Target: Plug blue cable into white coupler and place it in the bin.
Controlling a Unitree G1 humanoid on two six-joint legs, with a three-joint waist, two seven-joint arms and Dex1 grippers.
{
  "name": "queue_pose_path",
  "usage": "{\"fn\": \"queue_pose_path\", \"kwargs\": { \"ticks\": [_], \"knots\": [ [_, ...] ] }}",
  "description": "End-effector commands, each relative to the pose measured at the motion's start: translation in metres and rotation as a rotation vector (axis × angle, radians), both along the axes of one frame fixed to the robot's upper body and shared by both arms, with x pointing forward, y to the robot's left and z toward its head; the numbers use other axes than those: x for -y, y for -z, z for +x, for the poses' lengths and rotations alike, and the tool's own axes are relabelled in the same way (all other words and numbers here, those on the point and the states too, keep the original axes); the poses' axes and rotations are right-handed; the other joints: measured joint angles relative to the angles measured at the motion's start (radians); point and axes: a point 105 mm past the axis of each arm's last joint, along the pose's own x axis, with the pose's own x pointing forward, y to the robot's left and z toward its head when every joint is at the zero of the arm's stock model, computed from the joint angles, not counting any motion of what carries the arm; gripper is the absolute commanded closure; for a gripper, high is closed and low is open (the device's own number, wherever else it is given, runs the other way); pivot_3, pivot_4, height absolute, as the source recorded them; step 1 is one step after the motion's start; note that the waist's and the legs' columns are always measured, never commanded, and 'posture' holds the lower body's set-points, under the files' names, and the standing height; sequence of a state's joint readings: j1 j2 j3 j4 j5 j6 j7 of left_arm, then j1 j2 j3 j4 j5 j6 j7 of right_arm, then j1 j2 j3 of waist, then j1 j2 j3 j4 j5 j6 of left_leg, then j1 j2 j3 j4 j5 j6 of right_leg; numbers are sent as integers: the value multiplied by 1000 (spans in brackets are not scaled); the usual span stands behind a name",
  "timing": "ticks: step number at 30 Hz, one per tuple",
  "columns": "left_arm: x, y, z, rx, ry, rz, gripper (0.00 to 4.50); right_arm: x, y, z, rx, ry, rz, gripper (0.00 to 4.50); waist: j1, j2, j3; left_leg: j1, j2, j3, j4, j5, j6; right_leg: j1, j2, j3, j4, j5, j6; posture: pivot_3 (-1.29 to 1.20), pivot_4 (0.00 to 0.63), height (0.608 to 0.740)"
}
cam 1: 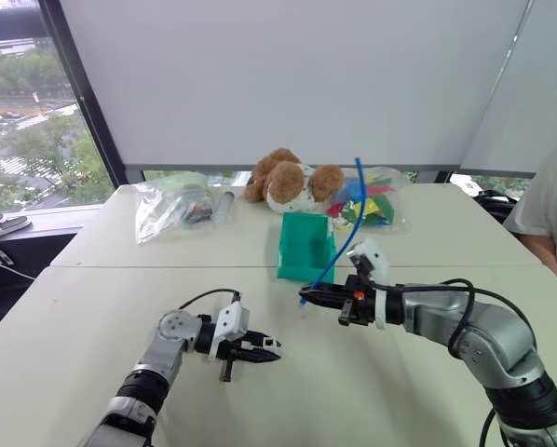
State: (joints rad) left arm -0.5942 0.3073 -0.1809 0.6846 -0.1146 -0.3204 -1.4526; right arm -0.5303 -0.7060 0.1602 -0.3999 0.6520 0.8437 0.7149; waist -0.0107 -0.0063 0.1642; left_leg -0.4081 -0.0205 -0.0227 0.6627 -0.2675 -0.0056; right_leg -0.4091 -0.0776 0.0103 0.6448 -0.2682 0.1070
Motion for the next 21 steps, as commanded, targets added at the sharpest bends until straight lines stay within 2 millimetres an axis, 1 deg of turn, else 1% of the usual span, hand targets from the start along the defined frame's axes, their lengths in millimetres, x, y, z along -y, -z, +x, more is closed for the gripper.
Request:
{"fn": "queue_pose_path", "kwargs": {
  "ticks": [1,3,5,10,17,21],
  "knots": [
    [16,2,1,19,14,20,4137,-3,-2,-1,60,-74,-66,4500,5,0,0,0,0,0,0,0,0,0,0,0,0,0,0,0,150,740],
    [22,4,2,21,9,31,4137,-4,4,-1,62,-111,-105,4500,10,0,0,0,-1,0,1,0,0,1,-1,0,-1,0,0,0,150,740],
    [24,9,0,17,20,53,4137,-6,7,-3,64,-142,-126,4500,17,0,0,0,-1,0,1,0,0,1,-1,0,-1,0,0,0,150,740],
    [25,31,-8,-1,62,177,4137,-14,17,-1,67,-200,-168,4500,24,0,0,0,-1,0,1,0,0,2,-1,0,-1,0,0,0,150,740],
    [24,42,-11,-64,89,267,4137,-23,26,2,80,-259,-213,4500,26,0,-1,1,-2,-2,2,0,0,5,-1,-1,-3,0,0,0,150,740],
    [24,45,-13,-88,92,287,4137,-27,28,1,82,-277,-214,4500,26,0,-2,2,-2,-2,2,0,0,6,-2,-2,-3,0,0,0,150,740]
  ]
}}
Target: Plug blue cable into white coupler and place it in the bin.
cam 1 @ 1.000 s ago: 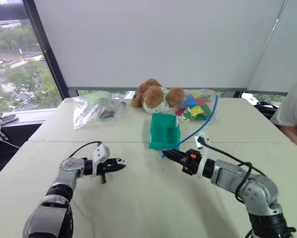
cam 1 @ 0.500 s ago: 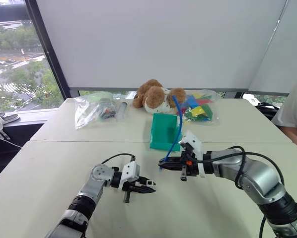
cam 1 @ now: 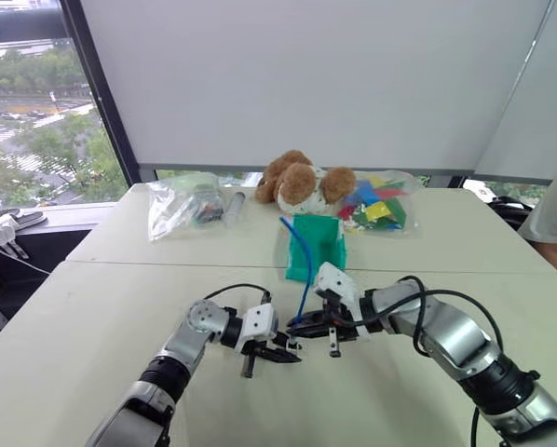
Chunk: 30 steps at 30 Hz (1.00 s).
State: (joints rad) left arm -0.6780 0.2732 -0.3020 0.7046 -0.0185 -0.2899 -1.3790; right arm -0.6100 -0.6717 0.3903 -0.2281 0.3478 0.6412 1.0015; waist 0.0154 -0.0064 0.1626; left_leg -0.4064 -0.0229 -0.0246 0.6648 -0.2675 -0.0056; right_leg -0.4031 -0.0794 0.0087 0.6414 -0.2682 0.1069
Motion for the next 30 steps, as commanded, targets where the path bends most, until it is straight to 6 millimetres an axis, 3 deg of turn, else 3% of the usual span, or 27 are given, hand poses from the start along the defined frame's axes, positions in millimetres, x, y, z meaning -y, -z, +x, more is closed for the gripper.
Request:
{"fn": "queue_pose_path", "kwargs": {
  "ticks": [1,30],
  "knots": [
    [-5,42,-17,-124,19,160,4137,-7,-10,0,52,-39,11,4500,0,0,0,0,0,0,0,0,0,0,0,0,0,0,0,0,150,740],
    [0,43,-20,-142,15,144,4137,12,12,7,91,-24,-121,4500,-1,1,-3,3,0,-5,0,0,0,10,-4,-6,-9,0,-1,0,150,740]
  ]
}}
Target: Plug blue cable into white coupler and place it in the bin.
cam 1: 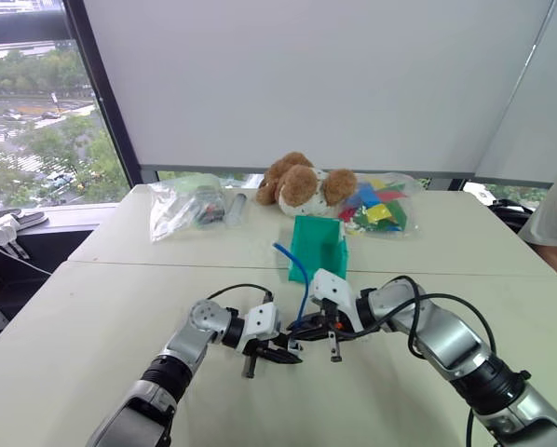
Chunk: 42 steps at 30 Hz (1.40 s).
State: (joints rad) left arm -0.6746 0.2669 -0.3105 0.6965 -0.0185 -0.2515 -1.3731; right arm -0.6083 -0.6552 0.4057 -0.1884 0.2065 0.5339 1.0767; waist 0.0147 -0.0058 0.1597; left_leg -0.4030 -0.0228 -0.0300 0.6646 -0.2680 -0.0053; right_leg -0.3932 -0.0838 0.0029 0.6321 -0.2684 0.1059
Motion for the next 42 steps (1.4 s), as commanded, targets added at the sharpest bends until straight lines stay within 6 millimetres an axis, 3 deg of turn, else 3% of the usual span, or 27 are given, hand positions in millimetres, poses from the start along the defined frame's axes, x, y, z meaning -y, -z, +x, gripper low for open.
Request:
{"fn": "queue_pose_path", "kwargs": {
  "ticks": [1,18,31,39,42],
  "knots": [
    [-3,40,-19,-112,25,137,4137,11,6,3,13,28,-55,4500,0,0,0,0,0,0,0,0,0,0,0,0,0,0,0,0,150,740],
    [-1,41,-20,-114,24,133,4137,6,14,-1,3,-23,-108,4500,1,1,-3,0,-2,-1,0,-1,2,2,-5,0,-3,-2,-3,0,150,740],
    [-2,43,-23,-122,16,132,4137,8,54,-2,-13,-88,-255,4500,-4,1,-24,6,-1,-1,-5,-2,2,3,-5,0,-7,-2,-4,0,150,740],
    [-11,39,-23,-126,-4,123,4137,9,46,-1,-27,-69,-210,4500,-4,0,-32,12,-1,-1,-17,-2,2,6,-6,0,-15,-2,-4,0,150,740],
    [-19,34,-23,-126,-20,107,2747,12,45,1,-24,-55,-210,4500,-8,0,-32,12,-1,-1,-18,-2,2,5,-6,1,-16,-2,-5,0,150,740]
  ]
}}
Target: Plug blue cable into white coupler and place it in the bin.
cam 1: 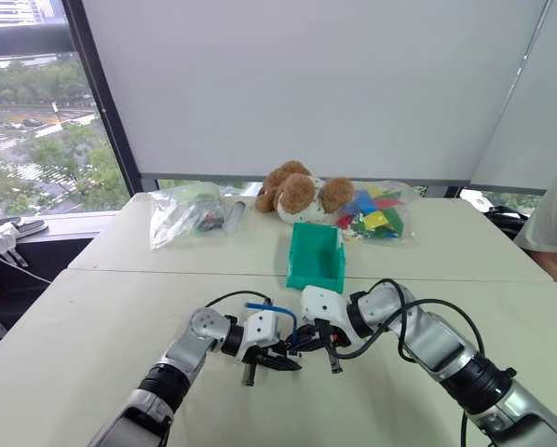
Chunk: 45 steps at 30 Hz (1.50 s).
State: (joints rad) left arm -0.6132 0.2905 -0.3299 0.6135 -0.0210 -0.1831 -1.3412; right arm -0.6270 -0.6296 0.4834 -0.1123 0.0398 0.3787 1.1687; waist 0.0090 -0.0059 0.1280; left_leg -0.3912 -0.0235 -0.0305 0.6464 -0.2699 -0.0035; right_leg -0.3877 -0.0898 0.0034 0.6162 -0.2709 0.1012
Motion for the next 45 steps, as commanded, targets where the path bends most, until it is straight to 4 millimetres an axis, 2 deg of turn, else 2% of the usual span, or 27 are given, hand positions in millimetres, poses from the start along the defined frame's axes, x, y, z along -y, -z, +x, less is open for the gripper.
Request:
{"fn": "queue_pose_path", "kwargs": {
  "ticks": [1,5,6,10,12,15,18,21,24,27,30,32,35,37,39,40,43,45],
  "knots": [
    [-18,23,-16,-86,14,85,2383,17,26,2,-87,81,-70,4500,-4,0,0,0,0,0,-1,0,0,0,0,0,0,0,0,0,150,740],
    [-31,12,-17,-52,-2,59,377,19,22,2,-90,97,-50,4500,-16,0,0,-1,1,1,-4,0,0,-2,0,0,-1,0,-1,0,150,740],
    [-33,9,-18,-51,-6,53,24,19,21,2,-90,100,-47,4500,-20,1,0,-2,1,1,-4,0,0,-2,0,0,-1,-1,-1,0,150,740],
    [-65,-16,-17,-27,-112,8,24,21,-5,6,-91,150,60,4500,-28,3,2,-4,1,2,-8,0,0,-4,0,0,-1,-1,-1,0,150,740],
    [-81,-27,-12,-26,-206,-26,24,26,-26,12,-74,186,128,4500,-25,6,5,-6,1,2,-9,1,-1,-8,0,0,-1,-1,-1,0,150,740],
    [-103,-43,-3,-30,-369,-108,24,40,-69,31,-6,269,240,4500,-20,11,14,-18,1,2,-4,2,-3,-20,0,0,5,0,-1,0,150,740],
    [-110,-49,1,-32,-452,-157,24,50,-97,52,66,341,309,4500,-19,14,24,-20,0,3,0,2,-3,-21,-1,0,7,0,-1,0,150,740],
    [-108,-52,3,-39,-509,-215,24,60,-122,84,129,434,383,4500,-21,13,25,-20,0,3,0,2,-3,-21,-1,-1,7,1,1,0,150,740],
    [-103,-53,1,-49,-528,-238,24,62,-128,106,154,488,413,4500,-24,11,26,-20,0,4,-1,2,-3,-22,-1,-1,7,2,3,0,150,740],
    [-100,-51,-3,-56,-541,-245,24,61,-126,129,190,556,430,4500,-27,12,27,-20,0,5,-2,2,-3,-23,-1,-1,9,2,3,0,150,740],
    [-101,-51,-3,-51,-566,-239,24,59,-121,144,219,604,425,4500,-28,12,28,-20,-1,5,-3,3,-5,-25,-1,-1,11,2,3,0,150,740],
    [-103,-52,-4,-52,-587,-247,0,58,-115,156,245,665,421,3697,-29,13,29,-20,-1,6,-3,3,-6,-26,-1,-1,13,2,3,0,150,740],
    [-104,-55,-5,-65,-608,-251,0,53,-112,162,253,685,427,2472,-30,13,29,-20,0,6,-2,4,-7,-26,-1,-2,14,2,3,0,150,740],
    [-104,-57,-7,-72,-610,-257,0,51,-114,163,252,680,434,1325,-30,13,29,-20,0,6,-2,5,-8,-26,-1,-2,15,2,3,0,150,740],
    [-104,-60,-8,-78,-618,-272,0,51,-116,162,254,671,442,372,-29,13,30,-20,0,6,-2,5,-8,-26,-1,-2,15,2,3,0,150,740],
    [-104,-62,-8,-81,-623,-281,0,53,-118,162,256,671,448,121,-29,13,30,-20,0,6,-1,5,-8,-26,-1,-2,15,2,3,0,150,740],
    [-105,-66,-10,-92,-628,-294,0,60,-128,157,276,650,451,121,-28,13,30,-20,0,6,-1,5,-8,-26,-1,-2,15,2,3,0,150,740],
    [-105,-69,-11,-91,-630,-295,0,68,-138,146,276,618,471,121,-26,14,30,-20,-1,6,-1,5,-8,-26,-1,-2,15,2,3,0,150,740]
  ]
}}
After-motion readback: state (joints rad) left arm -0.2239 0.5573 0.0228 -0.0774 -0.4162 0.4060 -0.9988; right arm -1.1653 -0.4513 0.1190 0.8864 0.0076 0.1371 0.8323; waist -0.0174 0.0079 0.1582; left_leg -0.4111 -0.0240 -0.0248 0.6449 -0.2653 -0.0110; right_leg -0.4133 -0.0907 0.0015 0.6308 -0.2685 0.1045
